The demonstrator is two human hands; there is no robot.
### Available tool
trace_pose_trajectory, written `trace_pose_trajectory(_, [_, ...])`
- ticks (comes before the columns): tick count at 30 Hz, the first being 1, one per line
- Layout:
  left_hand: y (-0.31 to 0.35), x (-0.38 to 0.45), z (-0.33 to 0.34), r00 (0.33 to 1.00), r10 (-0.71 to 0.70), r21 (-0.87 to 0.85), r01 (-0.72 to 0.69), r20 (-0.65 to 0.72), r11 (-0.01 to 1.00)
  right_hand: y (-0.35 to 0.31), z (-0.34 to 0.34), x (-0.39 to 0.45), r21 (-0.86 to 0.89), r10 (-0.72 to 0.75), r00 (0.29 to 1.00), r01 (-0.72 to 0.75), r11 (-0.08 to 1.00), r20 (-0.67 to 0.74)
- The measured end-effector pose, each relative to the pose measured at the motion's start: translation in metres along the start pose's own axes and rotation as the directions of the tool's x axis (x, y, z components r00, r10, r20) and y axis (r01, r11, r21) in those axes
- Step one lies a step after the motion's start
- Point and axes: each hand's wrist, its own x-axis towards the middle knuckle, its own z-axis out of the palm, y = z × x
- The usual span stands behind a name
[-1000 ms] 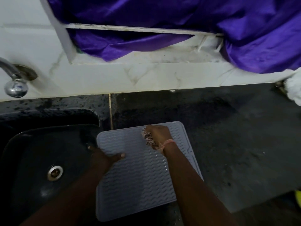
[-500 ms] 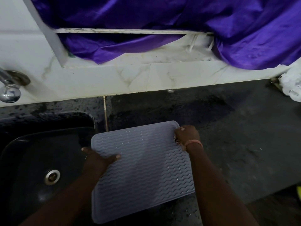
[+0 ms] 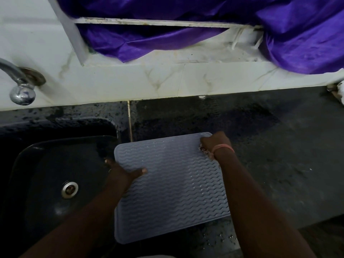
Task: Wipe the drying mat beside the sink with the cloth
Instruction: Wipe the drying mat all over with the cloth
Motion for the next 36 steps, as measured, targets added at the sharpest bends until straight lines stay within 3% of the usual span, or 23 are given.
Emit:
trace_pose_trajectory(8, [-0.004, -0.01, 0.007, 0.999, -0.047, -0.324, 0.039, -0.018, 0.945, -0.014, 0.03, -0.017, 0.048, -0.073, 0.997, 0.071, 0.996, 0.028])
trace_pose_trajectory(16, [-0.004, -0.015, 0.005, 0.999, 0.017, -0.383, -0.003, 0.033, 0.924, -0.03, 0.057, -0.04, 0.009, -0.143, 0.985, 0.143, 0.99, 0.097])
trace_pose_trajectory(21, [-0.01, -0.029, 0.005, 0.979, 0.071, 0.021, -0.068, -0.191, 0.997, -0.029, 0.062, -0.042, 0.024, -0.141, 0.987, 0.139, 0.99, 0.076])
trace_pose_trajectory(24, [-0.035, -0.046, 0.002, 0.913, 0.275, 0.358, -0.159, -0.301, 0.92, -0.027, 0.063, -0.042, 0.033, -0.141, 0.987, 0.139, 0.99, 0.076])
trace_pose_trajectory(26, [-0.051, -0.055, -0.004, 0.873, 0.421, 0.457, -0.278, -0.247, 0.845, -0.028, 0.063, -0.043, 0.035, -0.144, 0.987, 0.142, 0.989, 0.068])
trace_pose_trajectory(28, [-0.057, -0.057, -0.009, 0.867, 0.479, 0.542, -0.339, -0.138, 0.769, -0.03, 0.064, -0.045, 0.023, -0.141, 0.988, 0.14, 0.99, 0.064])
trace_pose_trajectory(32, [-0.047, -0.055, -0.012, 0.857, 0.512, 0.715, -0.321, -0.06, 0.621, -0.038, 0.071, -0.056, 0.046, -0.158, 0.986, 0.155, 0.987, 0.061])
trace_pose_trajectory(36, [-0.04, -0.056, -0.011, 0.897, 0.443, 0.785, -0.26, -0.02, 0.562, -0.052, 0.095, -0.076, 0.06, -0.191, 0.978, 0.186, 0.981, 0.085])
